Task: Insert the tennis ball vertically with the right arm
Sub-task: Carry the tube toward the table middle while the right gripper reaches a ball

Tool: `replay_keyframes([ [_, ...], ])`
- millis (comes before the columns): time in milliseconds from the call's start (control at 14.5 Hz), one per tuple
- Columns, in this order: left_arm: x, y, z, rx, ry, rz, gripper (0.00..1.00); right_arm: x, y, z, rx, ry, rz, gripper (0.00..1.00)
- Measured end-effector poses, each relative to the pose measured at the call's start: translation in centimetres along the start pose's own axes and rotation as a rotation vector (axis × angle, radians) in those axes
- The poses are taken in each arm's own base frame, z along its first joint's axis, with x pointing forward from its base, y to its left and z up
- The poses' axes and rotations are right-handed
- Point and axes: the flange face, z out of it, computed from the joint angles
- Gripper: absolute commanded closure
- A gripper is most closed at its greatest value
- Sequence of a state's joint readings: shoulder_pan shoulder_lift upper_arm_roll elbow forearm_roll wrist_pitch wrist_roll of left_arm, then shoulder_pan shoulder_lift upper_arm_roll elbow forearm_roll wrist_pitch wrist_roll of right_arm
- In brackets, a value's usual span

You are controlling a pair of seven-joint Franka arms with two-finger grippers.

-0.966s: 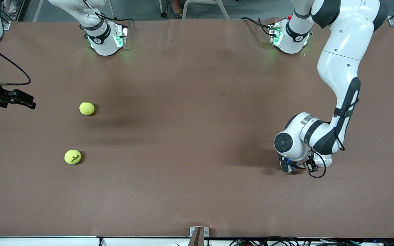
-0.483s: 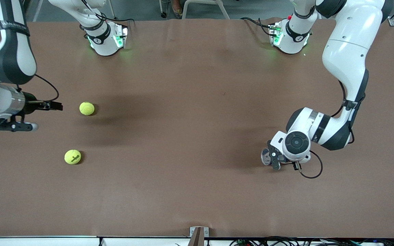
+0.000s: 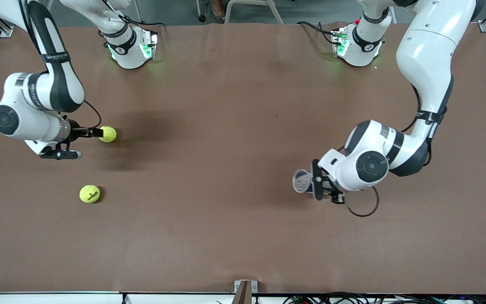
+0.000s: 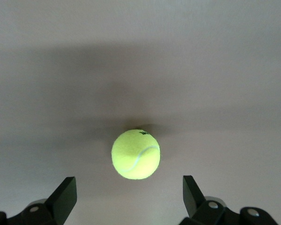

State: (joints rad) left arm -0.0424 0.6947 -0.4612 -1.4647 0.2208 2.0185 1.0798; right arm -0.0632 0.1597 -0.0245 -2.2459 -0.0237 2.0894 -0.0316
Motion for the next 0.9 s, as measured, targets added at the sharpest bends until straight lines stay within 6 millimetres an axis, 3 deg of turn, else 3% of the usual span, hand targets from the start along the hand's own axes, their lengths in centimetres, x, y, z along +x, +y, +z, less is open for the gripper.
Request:
replay_keyframes([
  [207, 5.5, 2.3, -0.5, -0.045, 0.122, 0.030, 0.35, 0.5, 0.7, 2.8, 0.004, -0.020, 0.008, 0.00],
  [414, 9.0, 3.1, 1.3, -0.093, 0.286, 0.003, 0.33, 0.9, 0.7, 4.5, 0.005, -0.040, 0.009, 0.00],
  [621, 11.2, 3.4, 2.7, -0.138, 0.427, -0.047, 0.34, 1.3, 0.7, 5.8, 0.005, -0.050, 0.008, 0.00],
  [897, 11.9, 2.5, 5.4, -0.102, 0.551, -0.045, 0.34, 1.5, 0.7, 7.6, 0.005, -0.077, 0.007, 0.03],
])
